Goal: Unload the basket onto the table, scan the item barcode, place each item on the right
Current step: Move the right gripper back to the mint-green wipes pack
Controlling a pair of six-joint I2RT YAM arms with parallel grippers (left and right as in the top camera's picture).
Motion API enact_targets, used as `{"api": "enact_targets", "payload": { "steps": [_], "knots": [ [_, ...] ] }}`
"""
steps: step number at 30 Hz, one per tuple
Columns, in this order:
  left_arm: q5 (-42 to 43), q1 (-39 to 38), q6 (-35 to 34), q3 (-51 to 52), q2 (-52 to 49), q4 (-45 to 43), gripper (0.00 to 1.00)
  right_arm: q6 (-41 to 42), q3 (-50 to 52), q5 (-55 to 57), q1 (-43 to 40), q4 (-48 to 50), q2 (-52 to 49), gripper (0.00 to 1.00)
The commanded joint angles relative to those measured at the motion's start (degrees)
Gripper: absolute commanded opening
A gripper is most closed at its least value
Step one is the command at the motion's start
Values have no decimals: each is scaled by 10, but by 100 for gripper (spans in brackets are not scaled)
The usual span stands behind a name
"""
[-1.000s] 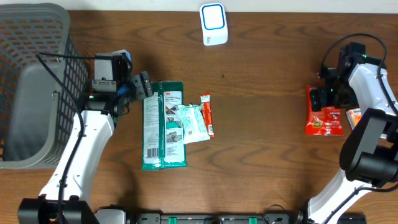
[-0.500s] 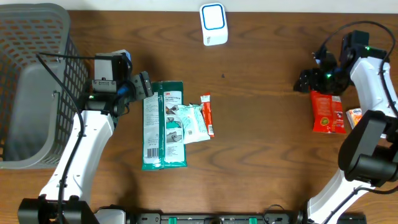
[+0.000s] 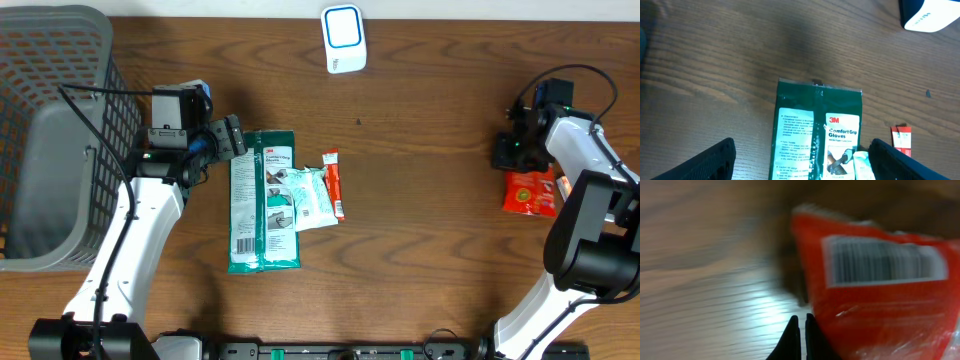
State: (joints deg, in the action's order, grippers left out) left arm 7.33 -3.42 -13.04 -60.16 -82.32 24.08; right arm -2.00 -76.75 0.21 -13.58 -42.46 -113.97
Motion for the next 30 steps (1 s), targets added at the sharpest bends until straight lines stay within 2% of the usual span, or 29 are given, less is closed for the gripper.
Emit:
{"api": "enact_targets", "payload": {
  "steps": [1,4,6,11,16,19,22,23,28,29,30],
  "knots": [
    [-5,1,8,-8,3,1,86,28,0,163,-4,3,5,7],
    [-5,1,8,-8,3,1,86,28,0,195,-10,5,5,14],
    [-5,1,8,-8,3,1,86,28,0,212,-14,9,5,14],
    [-5,1,8,-8,3,1,86,21,-13,214,-13,6,5,9],
    [-5,1,8,-8,3,1,86,22,-80,206,7,-74,14,6],
    [-5,1,8,-8,3,1,86,22,-142,132,32,-145,21,13],
    [-5,1,8,-8,3,1,86,22,-186,-6,65,-195,28,14],
    [-5,1,8,-8,3,1,86,22,-194,-63,77,-207,31,17],
    [-5,1,8,-8,3,1,86,22,-198,-284,130,-199,30,44],
    [-5,1,8,-8,3,1,86,22,-198,-323,143,-195,30,61],
    [-5,1,8,-8,3,1,86,22,-198,-339,150,-193,30,69]
  ]
}}
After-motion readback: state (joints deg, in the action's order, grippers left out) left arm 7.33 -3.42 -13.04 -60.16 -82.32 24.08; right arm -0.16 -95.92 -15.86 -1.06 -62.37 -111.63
